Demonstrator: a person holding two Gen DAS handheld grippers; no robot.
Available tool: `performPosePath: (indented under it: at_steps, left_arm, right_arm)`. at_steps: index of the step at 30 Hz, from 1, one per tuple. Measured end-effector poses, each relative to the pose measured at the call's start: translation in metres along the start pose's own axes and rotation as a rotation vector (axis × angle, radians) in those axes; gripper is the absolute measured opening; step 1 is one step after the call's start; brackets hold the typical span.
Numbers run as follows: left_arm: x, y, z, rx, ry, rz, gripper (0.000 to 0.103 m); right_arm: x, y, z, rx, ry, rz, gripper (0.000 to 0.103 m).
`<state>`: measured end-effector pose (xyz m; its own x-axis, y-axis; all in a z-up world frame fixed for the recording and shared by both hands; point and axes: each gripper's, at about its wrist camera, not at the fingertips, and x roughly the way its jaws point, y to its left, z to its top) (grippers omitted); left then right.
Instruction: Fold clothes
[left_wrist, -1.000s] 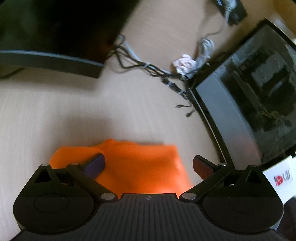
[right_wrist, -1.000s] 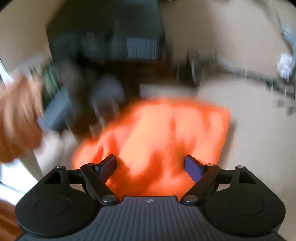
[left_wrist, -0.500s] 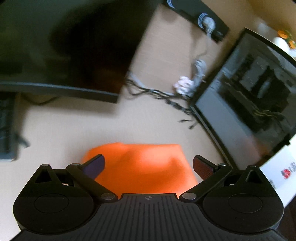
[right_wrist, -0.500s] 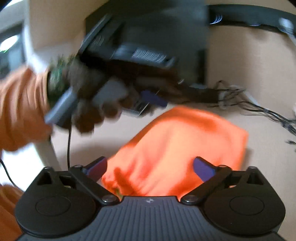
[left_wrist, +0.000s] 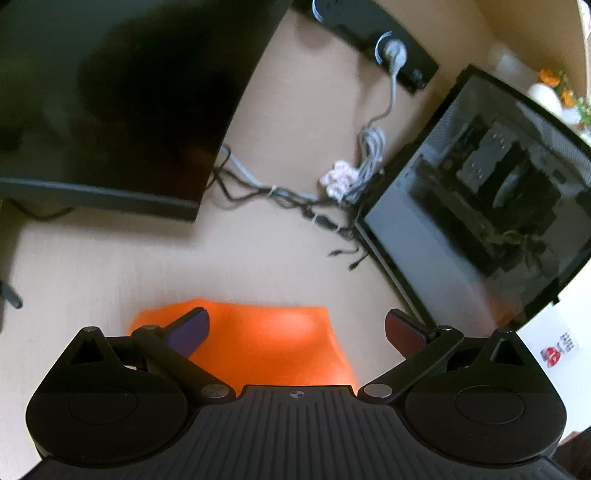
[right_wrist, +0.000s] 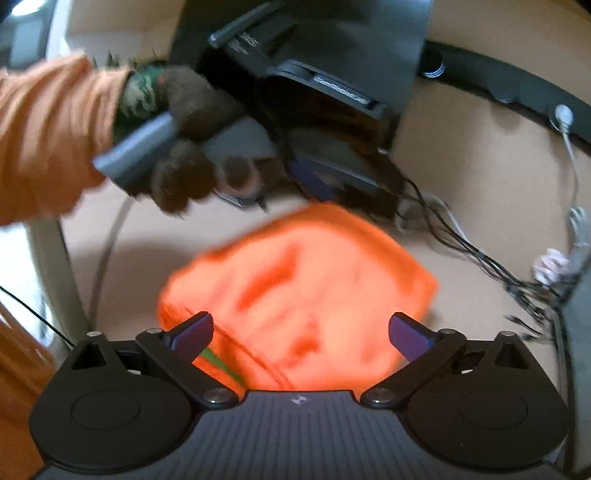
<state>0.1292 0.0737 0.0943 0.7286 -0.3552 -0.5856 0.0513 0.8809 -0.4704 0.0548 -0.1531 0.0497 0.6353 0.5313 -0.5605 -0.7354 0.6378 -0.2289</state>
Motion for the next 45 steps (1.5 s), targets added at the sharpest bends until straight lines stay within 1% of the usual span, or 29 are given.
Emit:
performPosePath:
  at_steps: [1, 2, 3, 4, 5, 6, 8, 10, 11, 13, 15, 17, 19, 20, 22, 23, 24, 26, 29, 30, 31, 33, 34, 36, 37, 38, 39, 42, 45]
  left_arm:
    - [0.004, 0.002, -0.001, -0.002, 0.013, 0.003, 0.103]
    - [0.009, 0.007, -0.003, -0.016, 0.029, 0.014, 0.103]
    - [0.014, 0.012, -0.006, -0.030, 0.044, 0.025, 0.103]
    - [0.015, 0.016, -0.008, -0.035, 0.044, 0.031, 0.103]
    - [0.016, 0.020, -0.010, -0.040, 0.045, 0.036, 0.103]
    - [0.017, 0.024, -0.012, -0.045, 0.045, 0.041, 0.103]
    - [0.015, 0.030, -0.012, -0.054, 0.043, 0.049, 0.103]
    - [0.013, 0.037, -0.011, -0.079, 0.040, 0.050, 0.103]
    - [0.012, 0.041, -0.011, -0.097, 0.038, 0.043, 0.103]
    - [0.011, 0.045, -0.011, -0.115, 0.037, 0.032, 0.103]
    - [0.010, 0.046, -0.012, -0.112, 0.038, 0.035, 0.103]
    - [0.009, 0.045, -0.014, -0.104, 0.036, 0.032, 0.103]
    - [-0.001, 0.040, -0.013, -0.097, 0.022, 0.026, 0.103]
    - [-0.008, 0.037, -0.013, -0.093, 0.014, 0.030, 0.103]
    - [-0.028, 0.027, -0.015, -0.060, -0.013, 0.079, 0.103]
    - [-0.040, 0.024, -0.018, -0.030, -0.030, 0.105, 0.103]
    - [-0.051, 0.019, -0.025, 0.003, -0.041, 0.120, 0.103]
    - [-0.072, 0.009, -0.039, 0.068, -0.060, 0.150, 0.103]
    - [-0.078, 0.004, -0.067, 0.079, 0.017, 0.123, 0.103]
    - [-0.075, 0.002, -0.077, 0.079, 0.047, 0.127, 0.103]
    - [-0.072, 0.000, -0.083, 0.082, 0.062, 0.144, 0.103]
    - [-0.066, -0.003, -0.097, 0.088, 0.092, 0.179, 0.103]
    - [-0.063, -0.004, -0.103, 0.090, 0.106, 0.196, 0.103]
    - [-0.062, -0.002, -0.106, 0.059, 0.100, 0.201, 0.103]
    - [-0.062, -0.001, -0.107, 0.045, 0.098, 0.203, 0.103]
    - [-0.062, -0.002, -0.108, 0.050, 0.100, 0.208, 0.103]
    - [-0.062, -0.003, -0.108, 0.055, 0.102, 0.213, 0.103]
    - [-0.059, -0.004, -0.108, 0.064, 0.101, 0.235, 0.103]
    - [-0.057, -0.003, -0.107, 0.060, 0.099, 0.236, 0.103]
  right_arm:
    - [0.005, 0.004, -0.005, -0.040, 0.026, -0.018, 0.095]
    - [0.011, 0.008, -0.010, -0.080, 0.052, -0.036, 0.090]
    - [0.015, 0.013, -0.014, -0.119, 0.070, -0.050, 0.074]
    - [0.017, 0.018, -0.014, -0.143, 0.070, -0.056, 0.064]
    - [0.016, 0.019, -0.011, -0.134, 0.055, -0.056, 0.051]
    - [0.013, 0.016, -0.006, -0.104, 0.030, -0.054, 0.046]
    - [0.002, 0.008, 0.010, -0.030, -0.038, -0.051, 0.041]
    - [-0.013, -0.002, 0.023, 0.043, -0.101, -0.029, 0.038]
    - [-0.016, -0.004, 0.025, 0.060, -0.105, -0.005, 0.038]
    - [-0.016, 0.002, 0.021, 0.067, -0.074, 0.051, 0.038]
    - [-0.007, 0.016, 0.006, 0.062, -0.010, 0.092, 0.038]
    - [0.008, 0.026, -0.010, 0.044, 0.072, 0.098, 0.039]
    - [0.012, 0.025, -0.016, 0.039, 0.107, 0.095, 0.040]
    - [0.008, 0.022, -0.016, 0.047, 0.106, 0.102, 0.040]
    - [-0.009, 0.008, -0.014, 0.087, 0.077, 0.137, 0.052]
    - [-0.019, -0.001, -0.013, 0.114, 0.052, 0.151, 0.064]
    - [-0.028, -0.010, -0.012, 0.146, 0.029, 0.156, 0.072]
    - [-0.040, -0.031, -0.009, 0.219, -0.014, 0.164, 0.078]
    - [-0.052, -0.061, -0.005, 0.313, -0.065, 0.151, 0.078]
    - [-0.050, -0.069, -0.005, 0.343, -0.068, 0.140, 0.078]
    - [-0.047, -0.076, -0.004, 0.375, -0.069, 0.133, 0.079]
    - [-0.035, -0.079, -0.009, 0.419, -0.046, 0.148, 0.086]
    - [-0.022, -0.073, -0.012, 0.404, -0.007, 0.154, 0.087]
    - [0.001, -0.058, -0.019, 0.361, 0.071, 0.156, 0.087]
    - [0.010, -0.049, -0.024, 0.311, 0.105, 0.131, 0.087]
    - [0.016, -0.045, -0.026, 0.280, 0.115, 0.117, 0.089]
    - [0.017, -0.045, -0.026, 0.281, 0.112, 0.116, 0.091]
    - [0.012, -0.049, -0.021, 0.281, 0.098, 0.123, 0.092]
    - [0.003, -0.058, -0.014, 0.296, 0.073, 0.145, 0.092]
